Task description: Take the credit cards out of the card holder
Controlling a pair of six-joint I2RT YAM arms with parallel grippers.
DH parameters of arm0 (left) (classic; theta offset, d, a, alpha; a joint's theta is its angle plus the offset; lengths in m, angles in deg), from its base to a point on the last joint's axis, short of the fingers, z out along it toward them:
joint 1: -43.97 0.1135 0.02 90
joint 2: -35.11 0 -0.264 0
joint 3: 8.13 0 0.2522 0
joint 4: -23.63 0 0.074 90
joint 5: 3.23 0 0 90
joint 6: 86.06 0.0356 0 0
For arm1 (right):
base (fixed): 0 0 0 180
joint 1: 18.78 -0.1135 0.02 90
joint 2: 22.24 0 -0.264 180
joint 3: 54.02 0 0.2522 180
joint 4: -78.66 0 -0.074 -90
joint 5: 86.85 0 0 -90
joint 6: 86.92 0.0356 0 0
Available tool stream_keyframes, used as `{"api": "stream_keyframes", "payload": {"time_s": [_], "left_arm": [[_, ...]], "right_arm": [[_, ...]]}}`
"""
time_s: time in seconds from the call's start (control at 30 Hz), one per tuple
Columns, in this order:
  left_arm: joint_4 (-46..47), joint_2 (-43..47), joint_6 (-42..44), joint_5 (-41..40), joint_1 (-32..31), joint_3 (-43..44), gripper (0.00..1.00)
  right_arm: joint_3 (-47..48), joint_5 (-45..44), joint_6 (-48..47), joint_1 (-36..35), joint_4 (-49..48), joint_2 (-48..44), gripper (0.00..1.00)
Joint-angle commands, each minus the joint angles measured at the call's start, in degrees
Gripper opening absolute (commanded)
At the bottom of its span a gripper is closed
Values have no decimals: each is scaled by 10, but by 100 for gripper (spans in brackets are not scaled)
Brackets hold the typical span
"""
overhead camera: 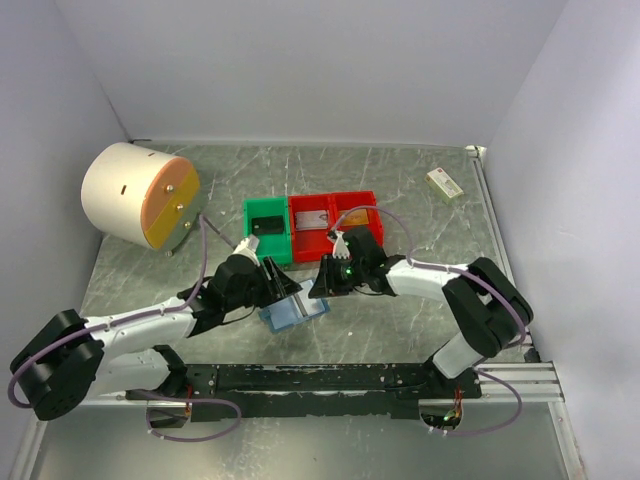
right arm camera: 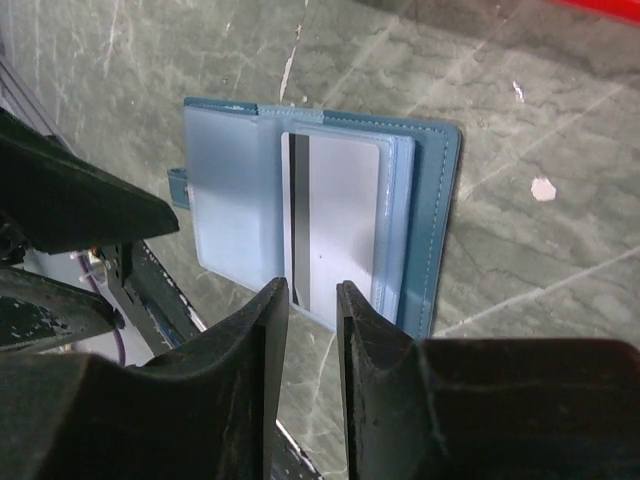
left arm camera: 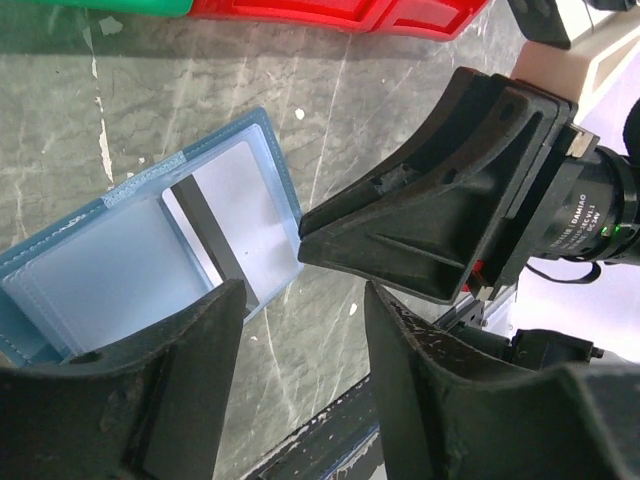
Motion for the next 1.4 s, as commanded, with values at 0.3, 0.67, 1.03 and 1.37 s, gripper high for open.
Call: {"api": "stream_keyframes", "payload": {"time_s": [0.3,0.67,1.03,1.37], "left_arm": [[89,-79,-4,24,-13,-10,50],[78,-77,-53,-44,-42,-57,39],[59,-106,-74,-80,-48,-55,30],[154,-110,-85,-72,-48,-97,29]], "right_arm": [[15,-13,-7,-1,17,80,23],[-1,-14,-5,-1,21,95,23],[8,-15,1,0,25,101,23],[7,-9,13,-1,20,107,23]]}}
